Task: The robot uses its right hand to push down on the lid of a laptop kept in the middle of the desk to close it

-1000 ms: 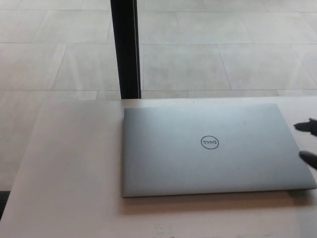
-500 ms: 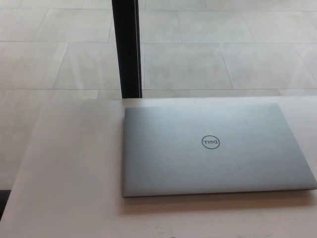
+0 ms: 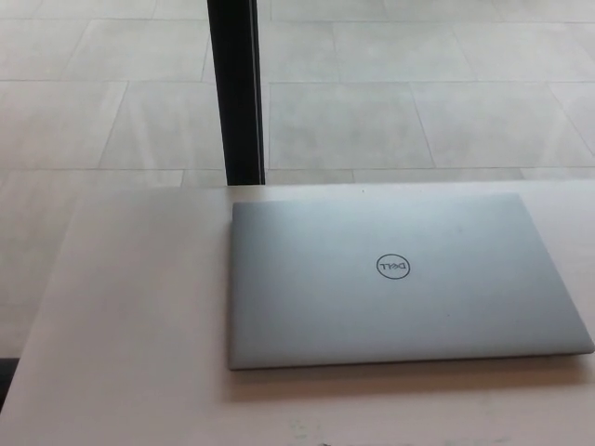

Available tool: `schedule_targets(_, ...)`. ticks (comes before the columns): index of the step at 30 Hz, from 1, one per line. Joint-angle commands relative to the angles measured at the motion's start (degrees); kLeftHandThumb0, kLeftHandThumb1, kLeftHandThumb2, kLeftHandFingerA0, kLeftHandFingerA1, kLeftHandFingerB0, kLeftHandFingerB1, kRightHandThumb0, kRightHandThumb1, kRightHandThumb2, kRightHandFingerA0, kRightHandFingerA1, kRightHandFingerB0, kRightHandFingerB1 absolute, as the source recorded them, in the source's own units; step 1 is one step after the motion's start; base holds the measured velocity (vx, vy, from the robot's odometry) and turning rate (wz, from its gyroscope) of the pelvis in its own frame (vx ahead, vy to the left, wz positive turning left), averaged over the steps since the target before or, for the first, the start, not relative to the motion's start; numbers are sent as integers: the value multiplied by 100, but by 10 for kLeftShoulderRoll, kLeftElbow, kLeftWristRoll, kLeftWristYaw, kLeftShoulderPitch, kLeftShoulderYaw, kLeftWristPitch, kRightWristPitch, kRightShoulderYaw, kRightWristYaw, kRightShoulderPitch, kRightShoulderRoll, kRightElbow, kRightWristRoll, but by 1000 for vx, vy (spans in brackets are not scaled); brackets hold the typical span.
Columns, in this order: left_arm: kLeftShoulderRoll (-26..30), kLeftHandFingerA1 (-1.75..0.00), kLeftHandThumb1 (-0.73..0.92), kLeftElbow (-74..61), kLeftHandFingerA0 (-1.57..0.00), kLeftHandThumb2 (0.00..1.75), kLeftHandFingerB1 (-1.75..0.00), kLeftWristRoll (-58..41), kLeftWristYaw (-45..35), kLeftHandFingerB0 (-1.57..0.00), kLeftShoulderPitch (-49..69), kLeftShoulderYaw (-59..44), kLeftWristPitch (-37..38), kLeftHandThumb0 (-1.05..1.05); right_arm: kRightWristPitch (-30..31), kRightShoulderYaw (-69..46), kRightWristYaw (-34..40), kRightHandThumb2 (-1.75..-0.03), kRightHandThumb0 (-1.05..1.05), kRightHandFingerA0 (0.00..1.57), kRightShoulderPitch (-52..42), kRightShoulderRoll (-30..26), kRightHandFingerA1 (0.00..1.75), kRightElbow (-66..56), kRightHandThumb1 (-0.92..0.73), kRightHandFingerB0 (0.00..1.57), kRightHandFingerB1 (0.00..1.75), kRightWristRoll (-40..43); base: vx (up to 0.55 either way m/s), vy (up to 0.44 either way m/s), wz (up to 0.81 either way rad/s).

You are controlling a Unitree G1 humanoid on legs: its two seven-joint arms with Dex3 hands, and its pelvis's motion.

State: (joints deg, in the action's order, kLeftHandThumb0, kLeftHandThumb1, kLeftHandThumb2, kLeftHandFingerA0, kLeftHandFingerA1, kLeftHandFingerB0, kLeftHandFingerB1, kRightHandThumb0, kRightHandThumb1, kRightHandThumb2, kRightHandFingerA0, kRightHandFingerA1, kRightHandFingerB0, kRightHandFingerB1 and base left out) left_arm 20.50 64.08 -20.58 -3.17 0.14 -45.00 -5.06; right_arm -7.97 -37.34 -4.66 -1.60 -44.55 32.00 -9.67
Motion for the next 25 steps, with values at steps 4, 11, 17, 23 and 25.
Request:
schedule_targets(4,15,-137,92,-1,-33,84,-120,-21,22,-28,0,-7,23,-105,-20,-331,106,-66,-63,64,-48,106,87,224,-89,35,41,299,0,0,0)
schedule_targets(11,18,-136,92,-19,-34,84,-121,-15,31,-27,6,-3,19,-103,25,-405,109,-66,-70,58,-8,128,85,251,-88,37,44,360,0,0,0)
schedule_targets(17,24,-142,92,-7,-32,87,-127,-13,26,-22,2,0,21,-104,20,-423,91,-82,-76,65,0,150,87,271,-74,41,51,364,0,0,0)
schedule_targets(23,17,-138,92,-9,-36,85,-118,-14,29,-28,5,-2,28,-105,66,-421,113,-66,-69,66,15,172,77,237,-88,47,50,351,0,0,0)
schedule_targets(25,15,-139,92,-14,-34,84,-126,-22,27,-26,5,-8,24,-105,68,-416,103,-66,-69,64,14,173,81,237,-89,44,51,346,0,0,0)
